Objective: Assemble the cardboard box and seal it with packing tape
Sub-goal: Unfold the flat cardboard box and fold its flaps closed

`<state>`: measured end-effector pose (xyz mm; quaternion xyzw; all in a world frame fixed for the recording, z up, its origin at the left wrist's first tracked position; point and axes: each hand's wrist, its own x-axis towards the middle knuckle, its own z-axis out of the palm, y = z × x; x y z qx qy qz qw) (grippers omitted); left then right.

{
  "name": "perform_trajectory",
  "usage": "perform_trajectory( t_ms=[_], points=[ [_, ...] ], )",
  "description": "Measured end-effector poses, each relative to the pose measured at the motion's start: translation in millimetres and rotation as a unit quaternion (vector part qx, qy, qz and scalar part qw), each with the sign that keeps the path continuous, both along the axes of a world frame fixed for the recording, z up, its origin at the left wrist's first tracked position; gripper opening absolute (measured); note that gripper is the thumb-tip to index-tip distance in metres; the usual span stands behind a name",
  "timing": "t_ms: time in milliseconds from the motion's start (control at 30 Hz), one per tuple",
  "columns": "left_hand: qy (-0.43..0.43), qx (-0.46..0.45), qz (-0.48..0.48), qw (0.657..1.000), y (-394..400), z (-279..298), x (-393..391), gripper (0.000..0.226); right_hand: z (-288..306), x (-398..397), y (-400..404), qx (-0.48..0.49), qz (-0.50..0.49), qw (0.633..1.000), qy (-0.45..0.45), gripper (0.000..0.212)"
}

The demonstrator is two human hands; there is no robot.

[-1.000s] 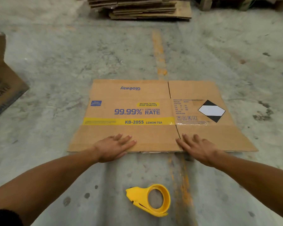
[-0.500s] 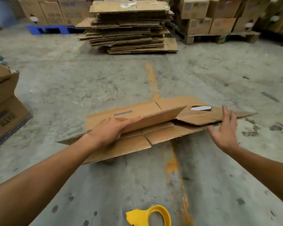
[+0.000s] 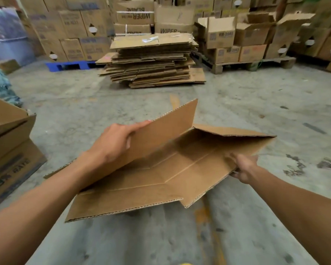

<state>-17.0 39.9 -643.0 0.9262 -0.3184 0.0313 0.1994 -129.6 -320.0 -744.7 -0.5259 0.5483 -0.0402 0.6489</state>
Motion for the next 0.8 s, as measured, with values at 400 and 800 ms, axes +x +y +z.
perform_trajectory(
  t_ms=[400,800],
  points=[
    [-0.019,-0.020,0.089,0.996,-62.0,85.5,59.3,0.054,96.0,32.8,20.5,-0.197,0.115,0.970,-0.088,0.044],
    [0.188,0.037,0.161,0.968,-79.8,101.1,25.1,0.050,217.3,69.9,-26.2,-0.405,0.391,0.817,0.126,0.029]
  ],
)
